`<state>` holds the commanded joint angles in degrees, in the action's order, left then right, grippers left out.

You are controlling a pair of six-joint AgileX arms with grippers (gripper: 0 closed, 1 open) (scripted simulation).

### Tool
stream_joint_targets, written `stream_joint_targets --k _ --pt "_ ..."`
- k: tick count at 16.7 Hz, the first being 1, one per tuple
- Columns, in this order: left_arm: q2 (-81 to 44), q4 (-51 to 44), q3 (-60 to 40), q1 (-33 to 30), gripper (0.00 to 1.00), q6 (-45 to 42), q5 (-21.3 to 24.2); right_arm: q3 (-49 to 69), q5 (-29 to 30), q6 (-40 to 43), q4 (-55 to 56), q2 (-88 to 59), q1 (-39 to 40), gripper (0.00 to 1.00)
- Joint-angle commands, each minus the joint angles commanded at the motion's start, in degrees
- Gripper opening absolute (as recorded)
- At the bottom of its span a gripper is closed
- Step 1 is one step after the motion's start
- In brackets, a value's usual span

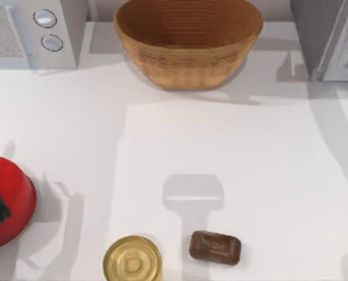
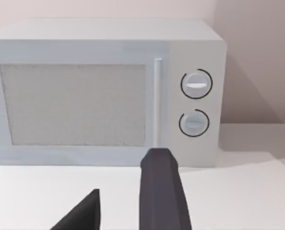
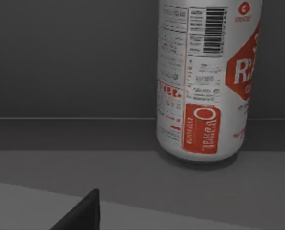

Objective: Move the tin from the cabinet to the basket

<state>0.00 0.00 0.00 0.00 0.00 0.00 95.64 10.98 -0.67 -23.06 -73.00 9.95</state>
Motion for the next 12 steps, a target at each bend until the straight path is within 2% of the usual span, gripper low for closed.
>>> stream_joint_targets --k 12 --pt "0.0 0.0 0.0 0.0 1.00 0.0 0.0 7.4 -0.8 -0.2 0.2 -7.0 -0.8 1.00"
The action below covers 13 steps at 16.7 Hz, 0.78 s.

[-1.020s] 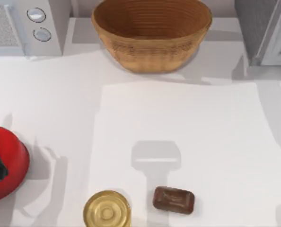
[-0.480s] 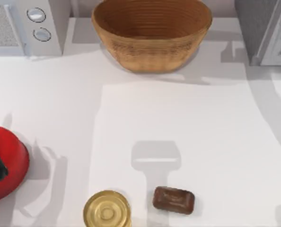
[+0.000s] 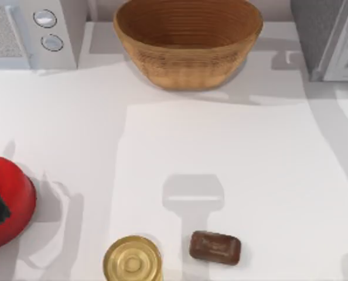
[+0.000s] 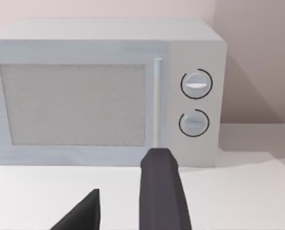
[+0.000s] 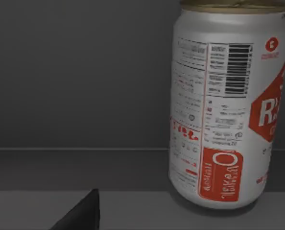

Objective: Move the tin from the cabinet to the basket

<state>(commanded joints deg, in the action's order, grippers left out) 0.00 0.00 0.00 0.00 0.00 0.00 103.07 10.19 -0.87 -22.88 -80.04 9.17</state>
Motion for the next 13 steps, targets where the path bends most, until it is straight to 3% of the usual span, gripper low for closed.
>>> stream_joint_targets --k 6,13 --pt "0.0 0.0 0.0 0.0 1.00 0.0 0.0 8.1 -2.7 0.0 2.7 -10.6 -3.5 1.00" --pt "0.0 0.0 0.0 0.0 1.00 0.0 0.0 10.4 -2.7 0.0 2.5 -12.7 -3.6 1.00"
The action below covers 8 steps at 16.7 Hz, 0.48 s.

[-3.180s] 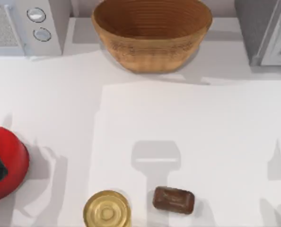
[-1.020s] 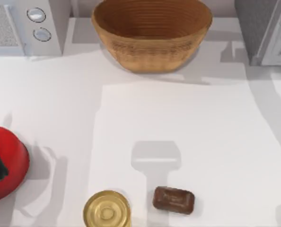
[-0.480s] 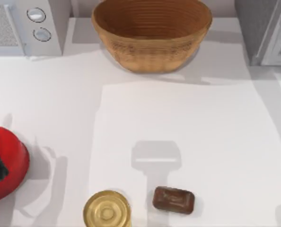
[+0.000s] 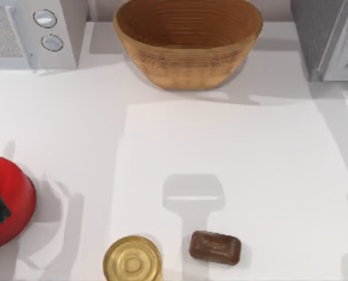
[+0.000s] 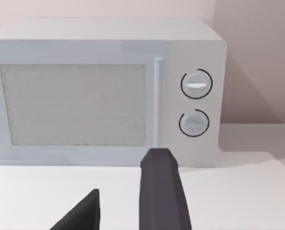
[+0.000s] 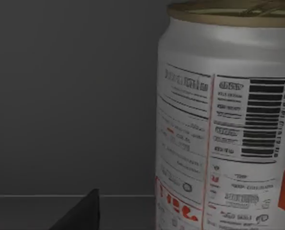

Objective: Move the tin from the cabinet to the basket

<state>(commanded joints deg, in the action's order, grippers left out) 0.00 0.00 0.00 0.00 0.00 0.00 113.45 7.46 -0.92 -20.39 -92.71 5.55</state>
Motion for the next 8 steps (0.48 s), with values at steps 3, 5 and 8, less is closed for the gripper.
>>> stream_joint_targets --k 3,5,8 --pt "0.0 0.0 0.0 0.0 1.00 0.0 0.0 5.8 -0.3 0.0 -0.9 -4.8 -0.5 1.00" --pt "0.0 0.0 0.0 0.0 1.00 0.0 0.0 10.1 -0.6 0.0 -1.6 -8.3 -0.8 1.00" --pt "0.0 0.0 0.0 0.0 1.00 0.0 0.0 14.9 -1.0 0.0 -2.4 -12.4 -1.2 1.00"
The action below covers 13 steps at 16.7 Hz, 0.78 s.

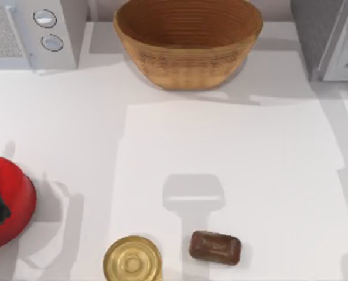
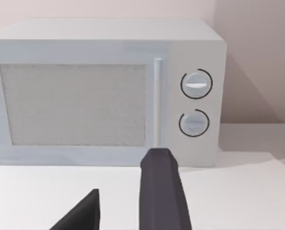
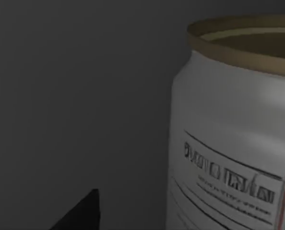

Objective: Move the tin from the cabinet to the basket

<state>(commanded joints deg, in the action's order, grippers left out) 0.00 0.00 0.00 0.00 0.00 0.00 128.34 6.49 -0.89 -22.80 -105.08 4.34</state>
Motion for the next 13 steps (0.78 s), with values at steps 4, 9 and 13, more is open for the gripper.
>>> stream_joint_targets --k 4,9,13 --pt "0.0 0.0 0.0 0.0 1.00 0.0 0.0 0.9 -0.1 0.0 -0.1 -0.8 -0.1 1.00" --pt "0.0 0.0 0.0 0.0 1.00 0.0 0.0 0.9 -0.1 0.0 -0.1 -0.8 -0.1 0.70" --pt "0.0 0.0 0.0 0.0 1.00 0.0 0.0 0.9 -0.1 0.0 -0.1 -0.8 -0.1 0.40"
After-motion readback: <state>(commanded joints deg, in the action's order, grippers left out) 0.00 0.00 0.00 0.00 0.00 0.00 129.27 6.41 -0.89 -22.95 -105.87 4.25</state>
